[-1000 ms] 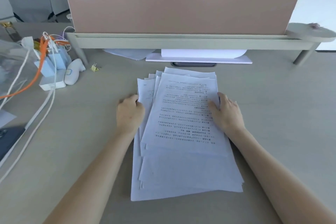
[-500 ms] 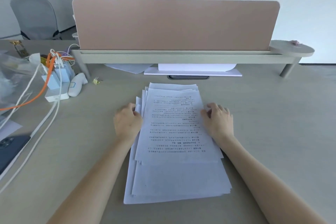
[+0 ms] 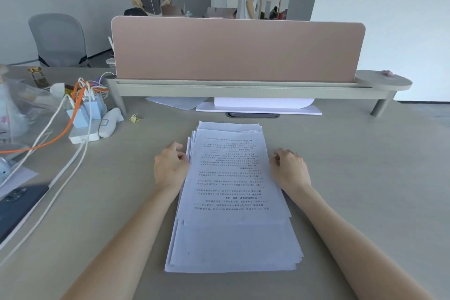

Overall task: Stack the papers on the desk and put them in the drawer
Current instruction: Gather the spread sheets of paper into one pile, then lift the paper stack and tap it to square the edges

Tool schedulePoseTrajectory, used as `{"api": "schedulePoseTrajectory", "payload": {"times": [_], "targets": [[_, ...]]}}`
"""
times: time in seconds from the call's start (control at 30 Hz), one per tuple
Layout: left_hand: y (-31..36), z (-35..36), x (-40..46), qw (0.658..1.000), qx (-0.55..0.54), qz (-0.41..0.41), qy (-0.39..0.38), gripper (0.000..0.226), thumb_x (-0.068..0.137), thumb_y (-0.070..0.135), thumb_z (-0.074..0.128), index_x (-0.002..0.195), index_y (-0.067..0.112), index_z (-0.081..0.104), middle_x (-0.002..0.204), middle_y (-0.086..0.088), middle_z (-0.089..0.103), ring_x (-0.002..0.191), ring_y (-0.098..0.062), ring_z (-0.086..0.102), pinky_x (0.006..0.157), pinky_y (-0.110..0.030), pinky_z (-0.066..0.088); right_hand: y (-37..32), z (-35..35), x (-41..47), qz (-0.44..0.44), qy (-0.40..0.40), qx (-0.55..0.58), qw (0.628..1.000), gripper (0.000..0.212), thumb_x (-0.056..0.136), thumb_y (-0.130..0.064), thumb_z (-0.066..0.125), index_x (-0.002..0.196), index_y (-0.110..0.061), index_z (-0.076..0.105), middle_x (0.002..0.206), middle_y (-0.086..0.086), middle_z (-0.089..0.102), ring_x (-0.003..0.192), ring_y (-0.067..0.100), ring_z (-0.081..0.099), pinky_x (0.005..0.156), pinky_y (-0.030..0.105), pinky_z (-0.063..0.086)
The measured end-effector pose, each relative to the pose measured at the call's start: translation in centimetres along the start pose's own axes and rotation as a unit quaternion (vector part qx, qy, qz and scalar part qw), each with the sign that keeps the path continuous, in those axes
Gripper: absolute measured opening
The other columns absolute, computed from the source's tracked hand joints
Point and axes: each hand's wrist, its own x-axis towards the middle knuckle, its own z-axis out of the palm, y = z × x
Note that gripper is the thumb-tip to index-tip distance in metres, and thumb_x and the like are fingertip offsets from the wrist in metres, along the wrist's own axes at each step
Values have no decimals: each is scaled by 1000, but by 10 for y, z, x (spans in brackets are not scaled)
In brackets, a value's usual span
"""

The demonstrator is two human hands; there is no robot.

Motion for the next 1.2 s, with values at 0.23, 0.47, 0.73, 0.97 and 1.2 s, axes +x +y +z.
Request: {"api": "schedulePoseTrajectory", "payload": {"times": [0.23,0.47,0.73,0.97,1.2], "targets": [[3,6,-5,999,-23,17,-28,23,86,4,54,94,12,75,91,0,77,91,-20,70,72,-19,39,-16,-3,-2,-8,-45,7,999,29,95,-10,40,66,-11,36,60,5,44,65,31,40,53,36,26],[4,3,-3,997,-69,-11,-28,19,83,7,63,94,10,77,95,-5,78,95,-17,71,83,-20,42,-4,-10,7,104,-83,248,959,21,80,-17,55,82,0,66,82,16,72,69,31,57,62,30,40],[3,8,-4,998,-52,-5,-32,20,84,10,59,94,11,77,93,-3,78,94,-19,70,81,-22,46,-14,-8,2,66,-105,194,973,19,91,-8,44,87,-12,62,71,1,58,75,29,56,57,29,37],[4,13,-8,999,-32,26,-28,23,87,7,55,98,8,74,96,-5,77,94,-21,68,78,-21,41,-15,-11,1,56,-91,193,975,35,91,-5,40,114,-11,66,94,7,73,91,31,64,70,33,47],[7,13,-11,999,-24,31,-34,23,87,9,55,100,10,74,97,-3,77,97,-21,68,79,-20,38,-10,-27,1,203,-141,488,837,25,93,4,49,109,-1,68,99,18,75,87,36,74,69,40,62]]}}
